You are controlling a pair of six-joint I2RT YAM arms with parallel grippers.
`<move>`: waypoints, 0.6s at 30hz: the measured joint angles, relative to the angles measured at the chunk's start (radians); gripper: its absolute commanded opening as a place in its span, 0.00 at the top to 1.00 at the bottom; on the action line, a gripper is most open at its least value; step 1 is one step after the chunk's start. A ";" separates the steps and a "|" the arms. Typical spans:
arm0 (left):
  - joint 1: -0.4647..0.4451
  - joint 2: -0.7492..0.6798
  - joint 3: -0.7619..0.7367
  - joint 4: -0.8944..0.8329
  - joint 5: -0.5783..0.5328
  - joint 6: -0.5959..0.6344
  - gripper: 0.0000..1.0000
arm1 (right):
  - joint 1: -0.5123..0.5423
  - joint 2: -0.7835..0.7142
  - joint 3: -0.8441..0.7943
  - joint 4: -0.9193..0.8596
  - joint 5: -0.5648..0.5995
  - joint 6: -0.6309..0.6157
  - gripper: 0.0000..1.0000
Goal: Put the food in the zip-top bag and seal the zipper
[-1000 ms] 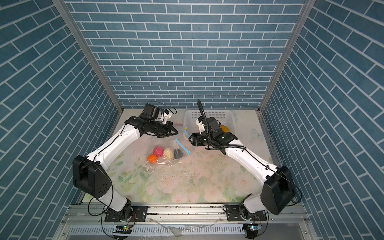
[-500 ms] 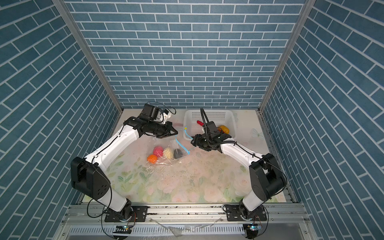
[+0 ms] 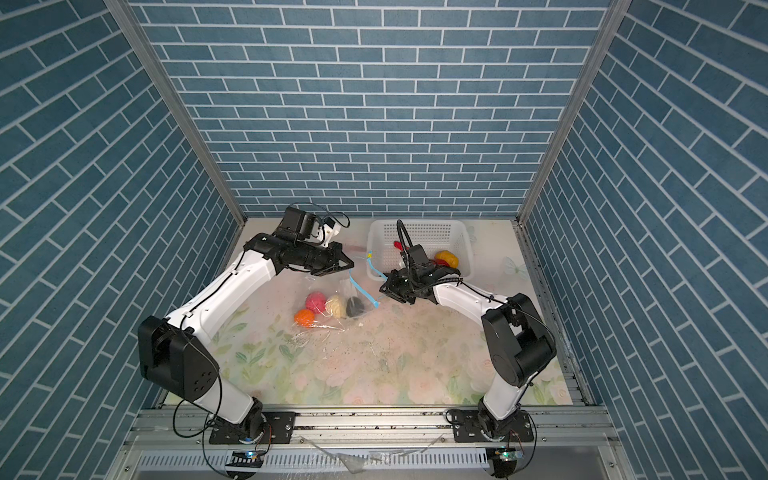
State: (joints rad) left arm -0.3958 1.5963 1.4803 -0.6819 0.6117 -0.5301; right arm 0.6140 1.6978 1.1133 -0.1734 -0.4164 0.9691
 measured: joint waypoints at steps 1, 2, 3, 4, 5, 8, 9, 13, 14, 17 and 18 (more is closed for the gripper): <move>0.001 0.000 0.000 -0.002 0.000 0.002 1.00 | 0.000 -0.001 0.000 0.004 -0.001 0.000 0.82; 0.003 -0.001 0.000 -0.003 0.000 0.003 1.00 | 0.000 -0.002 0.000 0.008 -0.003 0.003 0.84; 0.005 -0.002 0.000 -0.003 0.000 0.004 1.00 | 0.000 -0.003 0.000 0.011 -0.006 0.004 0.86; 0.006 -0.004 0.000 -0.004 0.000 0.004 1.00 | 0.000 -0.003 0.000 0.013 -0.007 0.003 0.87; 0.009 -0.007 0.000 -0.005 0.000 0.005 1.00 | 0.000 -0.004 0.000 0.015 -0.008 0.004 0.89; 0.016 -0.017 0.000 -0.006 0.001 0.007 1.00 | 0.002 -0.006 0.002 0.016 -0.008 0.003 0.93; 0.019 -0.020 0.000 -0.008 0.003 0.007 1.00 | 0.003 -0.006 0.006 0.016 -0.008 0.002 0.95; 0.028 -0.032 0.000 -0.011 0.008 0.011 1.00 | 0.018 -0.006 0.045 -0.007 -0.007 -0.001 0.99; 0.032 -0.035 0.000 -0.012 0.010 0.012 1.00 | 0.023 -0.006 0.062 -0.016 -0.006 -0.006 1.00; 0.043 -0.049 0.000 -0.015 0.014 0.017 1.00 | 0.035 -0.009 0.104 -0.039 -0.004 -0.017 1.00; 0.047 -0.055 0.000 -0.017 0.015 0.019 1.00 | 0.037 -0.010 0.120 -0.050 -0.002 -0.026 1.00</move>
State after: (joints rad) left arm -0.3485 1.5410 1.4803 -0.6987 0.6266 -0.5114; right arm 0.6514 1.6882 1.2335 -0.2230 -0.4179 0.9428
